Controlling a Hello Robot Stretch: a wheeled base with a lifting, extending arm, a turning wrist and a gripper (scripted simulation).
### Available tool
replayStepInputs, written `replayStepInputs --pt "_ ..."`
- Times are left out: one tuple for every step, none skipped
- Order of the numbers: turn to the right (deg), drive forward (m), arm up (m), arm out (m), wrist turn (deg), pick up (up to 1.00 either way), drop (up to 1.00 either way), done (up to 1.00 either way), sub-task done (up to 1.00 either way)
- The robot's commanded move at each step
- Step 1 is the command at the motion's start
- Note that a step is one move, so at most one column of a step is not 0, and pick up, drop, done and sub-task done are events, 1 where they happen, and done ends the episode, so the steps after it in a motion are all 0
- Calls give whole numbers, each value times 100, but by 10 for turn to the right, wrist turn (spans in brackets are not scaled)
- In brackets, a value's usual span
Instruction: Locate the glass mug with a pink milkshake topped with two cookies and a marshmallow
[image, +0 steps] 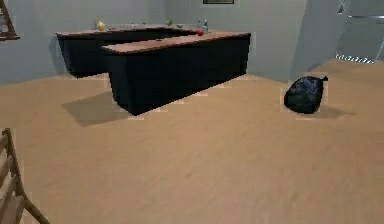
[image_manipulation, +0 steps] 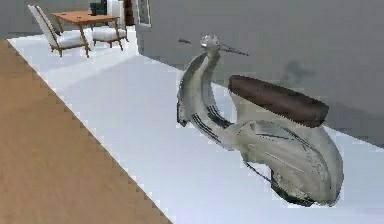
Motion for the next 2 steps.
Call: replayStepInputs --pt "0 15 0 0 0 0 0 0 0" --pt "-120 0 0 0 0 0 0 0 0"
